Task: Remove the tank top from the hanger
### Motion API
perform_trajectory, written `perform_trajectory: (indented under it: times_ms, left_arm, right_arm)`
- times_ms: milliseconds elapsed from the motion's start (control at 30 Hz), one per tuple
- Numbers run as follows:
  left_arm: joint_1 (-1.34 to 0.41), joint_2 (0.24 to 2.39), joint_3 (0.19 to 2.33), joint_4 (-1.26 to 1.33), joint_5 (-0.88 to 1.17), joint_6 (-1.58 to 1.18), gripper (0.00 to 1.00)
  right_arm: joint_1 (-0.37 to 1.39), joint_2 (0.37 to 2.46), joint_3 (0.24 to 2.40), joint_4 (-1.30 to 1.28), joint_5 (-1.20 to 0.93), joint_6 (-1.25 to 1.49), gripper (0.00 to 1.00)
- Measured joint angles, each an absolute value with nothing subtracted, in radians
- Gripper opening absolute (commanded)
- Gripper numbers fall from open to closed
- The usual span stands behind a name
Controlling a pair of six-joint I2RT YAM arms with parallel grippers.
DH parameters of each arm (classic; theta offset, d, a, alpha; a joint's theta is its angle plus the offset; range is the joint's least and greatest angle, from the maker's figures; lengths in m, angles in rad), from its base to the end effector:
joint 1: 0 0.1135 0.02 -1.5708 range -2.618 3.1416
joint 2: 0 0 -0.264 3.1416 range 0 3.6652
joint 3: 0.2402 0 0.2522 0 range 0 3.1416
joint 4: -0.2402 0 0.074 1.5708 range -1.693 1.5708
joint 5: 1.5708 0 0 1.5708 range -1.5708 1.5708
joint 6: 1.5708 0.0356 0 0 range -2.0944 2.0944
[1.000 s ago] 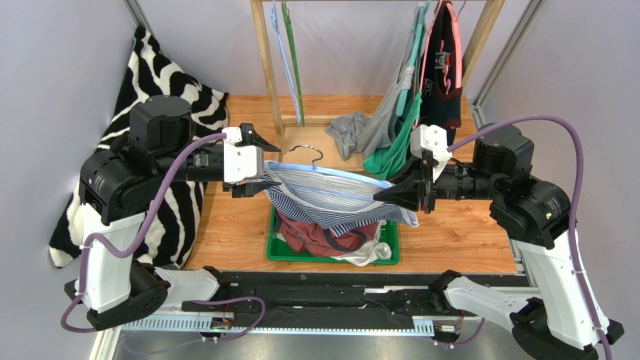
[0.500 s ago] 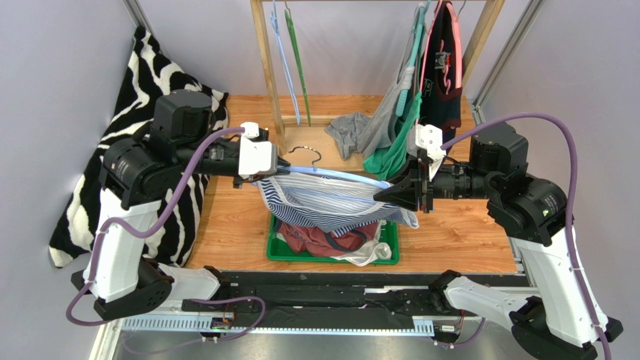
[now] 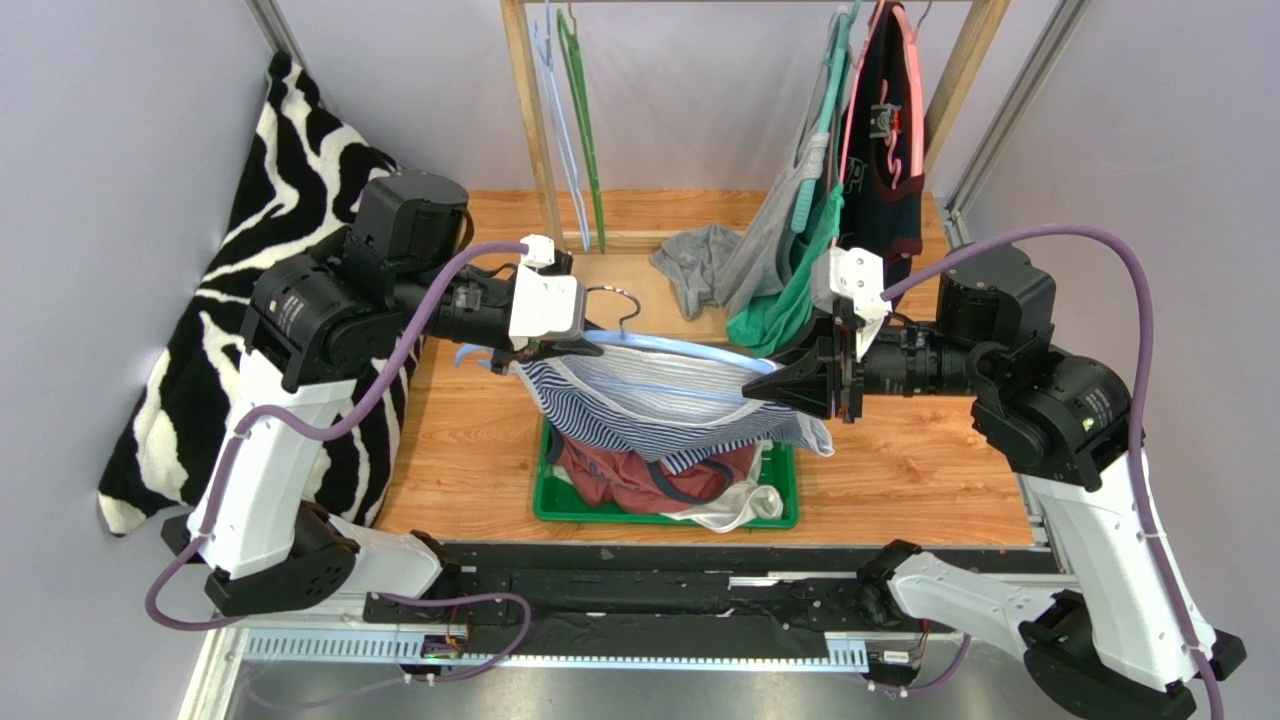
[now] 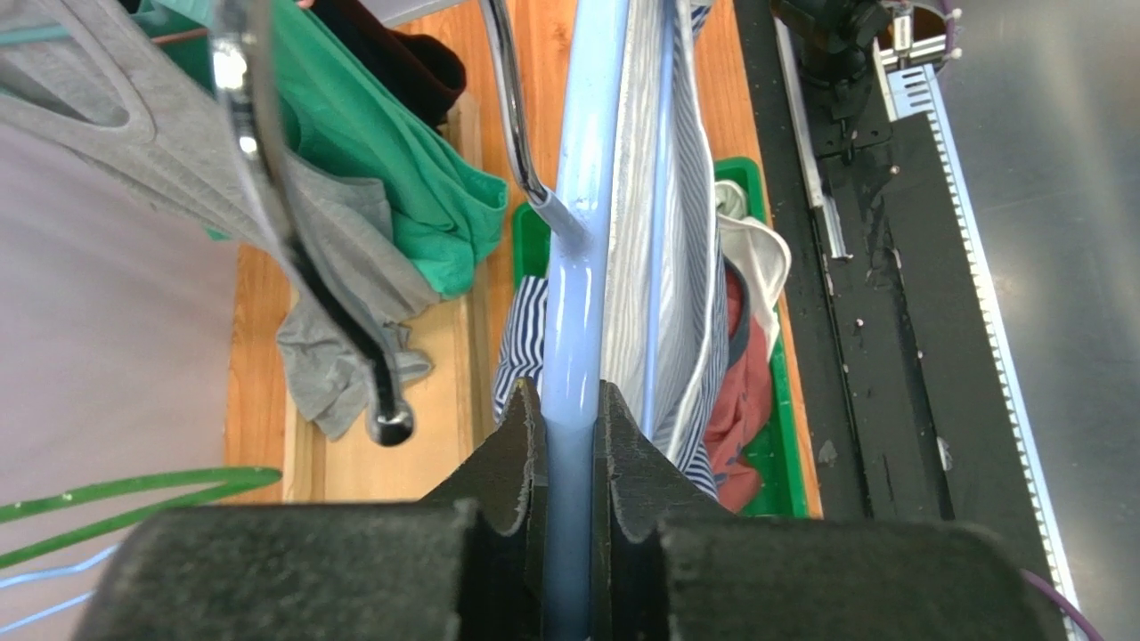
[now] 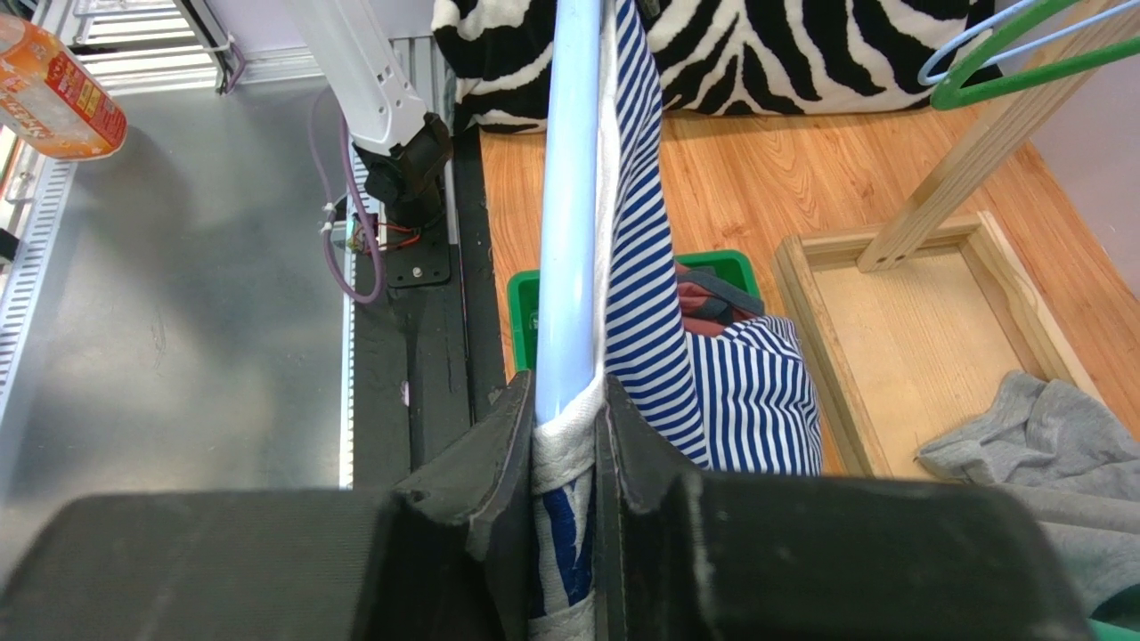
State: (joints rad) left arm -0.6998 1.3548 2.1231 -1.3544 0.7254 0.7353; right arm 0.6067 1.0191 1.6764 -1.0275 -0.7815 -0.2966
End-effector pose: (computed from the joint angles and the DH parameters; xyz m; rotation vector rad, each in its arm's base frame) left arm 0.1238 -0.1351 0.5291 1.6538 1.2636 -0.7544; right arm 0.0937 0.0955 0.4996 -1.2918 1.4537 0.9597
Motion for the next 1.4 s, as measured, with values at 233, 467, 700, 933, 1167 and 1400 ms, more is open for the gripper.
perform_trajectory:
  times_ms: [233, 467, 700, 933, 1167, 1400]
  left_arm:
    - [-0.701, 1.320, 2.100, -1.348, 0.690, 0.702, 0.00]
    - [-0.704, 1.255, 2.084, -1.356, 0.568, 0.577, 0.00]
    - [-0.704, 1.225, 2.034, -1.331, 0.416, 0.492, 0.00]
    - [-0.704, 1.245, 2.009, -1.320, 0.354, 0.469, 0.00]
    - [-0.704, 1.246, 2.009, -1.316, 0.339, 0.469, 0.00]
    - [-0.704, 1.246, 2.010, -1.318, 0.343, 0.469, 0.00]
  right_arm:
    - [0.614, 1.000, 1.631, -0.960, -0.760, -0.292, 0.23]
    - [0.617, 0.970, 1.563, -0.806, -0.579, -0.225, 0.99]
    - [0.614, 0.908, 1.543, -0.704, -0.323, -0.176, 1.00]
    - [0.614, 0.746, 1.387, -0.640, -0.265, -0.080, 0.85]
    - [0.614, 0.708, 1.208, -0.576, -0.293, 0.050, 0.78]
    - [0.614, 0.780, 1.175, -0.509, -0.286, 0.141, 0.73]
